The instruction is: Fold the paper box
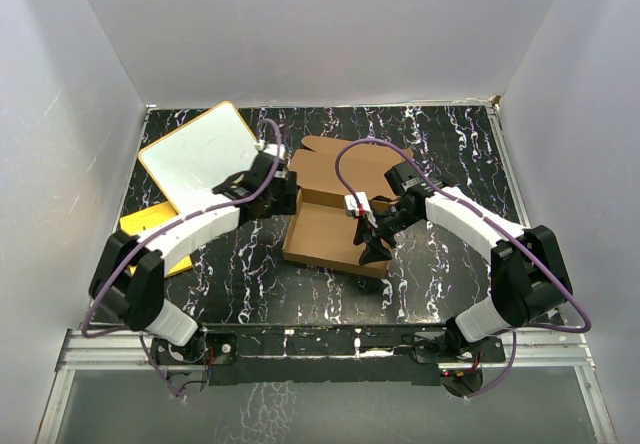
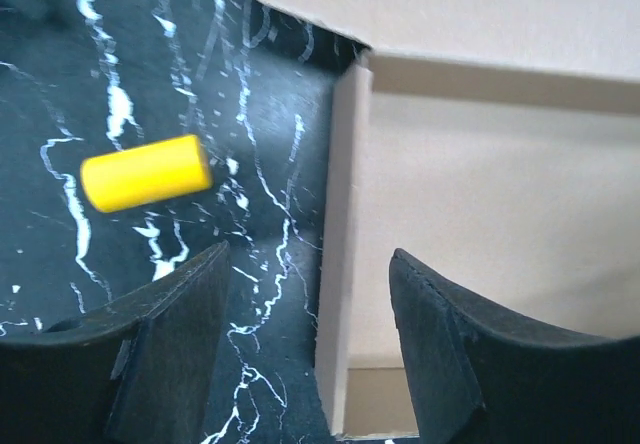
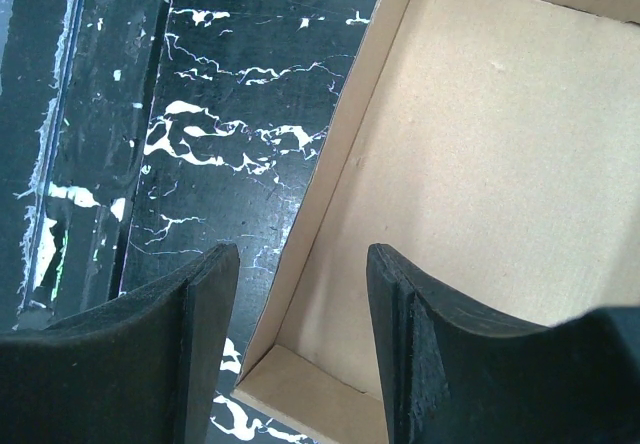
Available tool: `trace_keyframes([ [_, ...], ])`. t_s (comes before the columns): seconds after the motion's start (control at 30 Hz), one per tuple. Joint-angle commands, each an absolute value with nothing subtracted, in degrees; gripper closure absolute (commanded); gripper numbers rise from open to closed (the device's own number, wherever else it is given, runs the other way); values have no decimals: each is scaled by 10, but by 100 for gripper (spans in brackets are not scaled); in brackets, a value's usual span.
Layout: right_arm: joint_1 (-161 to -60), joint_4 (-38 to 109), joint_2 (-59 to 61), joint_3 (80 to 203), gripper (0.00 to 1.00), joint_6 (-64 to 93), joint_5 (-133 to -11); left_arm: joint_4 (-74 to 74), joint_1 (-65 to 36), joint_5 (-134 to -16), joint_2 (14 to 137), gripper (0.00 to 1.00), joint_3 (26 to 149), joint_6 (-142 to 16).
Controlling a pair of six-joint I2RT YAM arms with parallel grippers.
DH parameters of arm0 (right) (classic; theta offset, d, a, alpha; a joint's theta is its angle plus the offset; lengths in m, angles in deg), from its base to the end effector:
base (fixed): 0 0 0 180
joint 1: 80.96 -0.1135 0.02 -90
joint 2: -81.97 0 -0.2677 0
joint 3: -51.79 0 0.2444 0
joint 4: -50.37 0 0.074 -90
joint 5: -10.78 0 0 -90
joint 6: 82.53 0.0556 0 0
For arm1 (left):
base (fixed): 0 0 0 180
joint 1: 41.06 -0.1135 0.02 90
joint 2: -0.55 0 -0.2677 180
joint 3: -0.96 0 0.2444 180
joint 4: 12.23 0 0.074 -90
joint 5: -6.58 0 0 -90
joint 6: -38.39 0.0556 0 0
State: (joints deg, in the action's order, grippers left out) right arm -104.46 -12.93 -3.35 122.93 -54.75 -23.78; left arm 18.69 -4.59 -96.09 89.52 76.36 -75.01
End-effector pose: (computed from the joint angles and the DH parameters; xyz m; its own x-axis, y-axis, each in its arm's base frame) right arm 0.2183 0.1449 0.2174 -0.0723 -0.5787 -0.8123 -0.9738 -0.1351 0.1829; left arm 0.2841 -0.1948 0.2339 -0.6975 0.0338 -0.7157 0.1929 0.9708 -0.1422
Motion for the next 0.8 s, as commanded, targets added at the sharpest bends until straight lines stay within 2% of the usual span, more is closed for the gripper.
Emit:
trace_keyframes([
  [0.0,-1042,-110,-26,1246,41,-547,-211,129,-107,-908,810,35,710,-770],
  [0.17,-1041,-110,-27,1246,41,-547,-211,94,-142,-915,758,18,655,-799],
  [0.27,-1041,-111,-28,1246,41,-547,-211,102,-166,-900,759,15,647,-796],
  [0.5,-1040,-110,-31,1246,41,-548,-211,112,-204,-866,802,15,652,-811],
  [0.77,-1041,-110,-32,1246,41,-548,-211,121,-207,-907,829,20,645,-1036],
])
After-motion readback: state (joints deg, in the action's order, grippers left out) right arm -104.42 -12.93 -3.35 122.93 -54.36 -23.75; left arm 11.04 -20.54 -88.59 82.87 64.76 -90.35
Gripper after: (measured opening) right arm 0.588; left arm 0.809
